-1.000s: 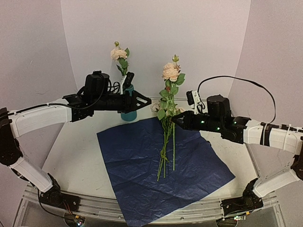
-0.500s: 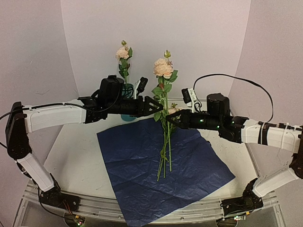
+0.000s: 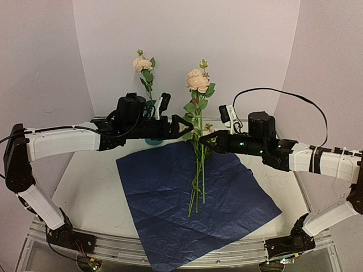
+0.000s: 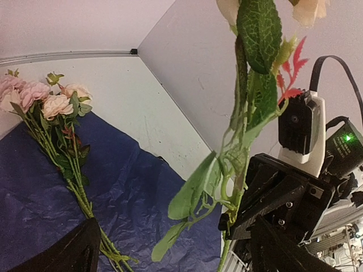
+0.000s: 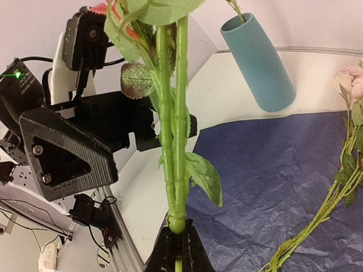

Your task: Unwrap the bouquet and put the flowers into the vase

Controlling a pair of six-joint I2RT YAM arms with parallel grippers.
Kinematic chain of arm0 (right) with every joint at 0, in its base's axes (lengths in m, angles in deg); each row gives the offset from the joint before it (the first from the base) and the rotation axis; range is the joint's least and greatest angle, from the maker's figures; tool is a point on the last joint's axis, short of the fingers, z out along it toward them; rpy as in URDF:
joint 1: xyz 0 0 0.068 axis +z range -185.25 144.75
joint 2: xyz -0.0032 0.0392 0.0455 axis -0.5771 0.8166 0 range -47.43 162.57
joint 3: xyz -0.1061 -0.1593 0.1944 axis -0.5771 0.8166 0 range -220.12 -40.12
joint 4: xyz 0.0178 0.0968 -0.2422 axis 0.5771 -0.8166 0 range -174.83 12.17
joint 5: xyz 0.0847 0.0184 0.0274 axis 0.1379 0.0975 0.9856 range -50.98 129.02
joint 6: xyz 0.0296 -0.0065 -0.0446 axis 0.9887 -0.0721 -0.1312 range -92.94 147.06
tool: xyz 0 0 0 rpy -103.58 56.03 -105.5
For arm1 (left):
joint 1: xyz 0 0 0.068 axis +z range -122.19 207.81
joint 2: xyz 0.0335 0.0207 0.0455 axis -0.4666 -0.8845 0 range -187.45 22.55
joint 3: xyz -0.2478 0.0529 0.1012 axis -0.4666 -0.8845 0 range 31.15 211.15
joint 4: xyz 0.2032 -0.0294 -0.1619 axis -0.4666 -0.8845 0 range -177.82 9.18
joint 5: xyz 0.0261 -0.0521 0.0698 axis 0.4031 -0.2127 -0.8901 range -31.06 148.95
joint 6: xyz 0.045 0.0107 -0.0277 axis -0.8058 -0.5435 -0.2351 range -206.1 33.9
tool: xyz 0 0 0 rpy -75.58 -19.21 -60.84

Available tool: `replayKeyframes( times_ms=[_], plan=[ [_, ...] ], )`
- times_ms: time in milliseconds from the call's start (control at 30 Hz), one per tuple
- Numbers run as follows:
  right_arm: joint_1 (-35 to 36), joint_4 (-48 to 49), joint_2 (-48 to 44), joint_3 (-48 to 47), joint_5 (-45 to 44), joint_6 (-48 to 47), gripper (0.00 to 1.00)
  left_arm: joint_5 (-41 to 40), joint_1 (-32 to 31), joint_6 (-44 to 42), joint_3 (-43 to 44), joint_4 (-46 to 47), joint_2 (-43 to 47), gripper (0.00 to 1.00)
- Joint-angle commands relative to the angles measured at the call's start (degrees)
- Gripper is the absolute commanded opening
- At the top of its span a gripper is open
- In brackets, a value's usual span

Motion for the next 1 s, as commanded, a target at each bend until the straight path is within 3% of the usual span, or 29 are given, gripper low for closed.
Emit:
replayKeyframes(
  times_ms=[0, 300, 533, 733, 867, 967],
  plan=[
    [0.3, 3.9, -1.9, -0.5, 1.1, 0.1, 0.00, -2.7, 0.0, -2.1, 0.3, 2.3, 3.3, 0.94],
    [0.3, 4.5, -1.0, -1.2, 4.3, 0.3, 0.00, 13.8, -0.1, -0.3, 5.8, 4.2, -2.9, 0.79],
    [0.3, 4.8, 0.0, -1.6, 6.7, 0.7, 0.00, 14.6, -0.1, 0.1, 6.2, 5.0, -3.2, 0.73],
    [0.6, 5.3, 1.1, -2.0, 7.9, 1.0, 0.00, 15.1, -0.1, 0.5, 6.1, 5.2, -3.7, 0.60],
    [0.8, 5.3, 1.8, -2.2, 8.2, 1.1, 0.00, 15.4, -0.1, 0.5, 6.2, 5.5, -3.8, 0.44],
    [0.9, 5.3, 2.3, -2.3, 8.5, 1.1, 0.00, 14.8, -0.1, 0.4, 6.1, 5.5, -3.6, 0.40]
  ],
)
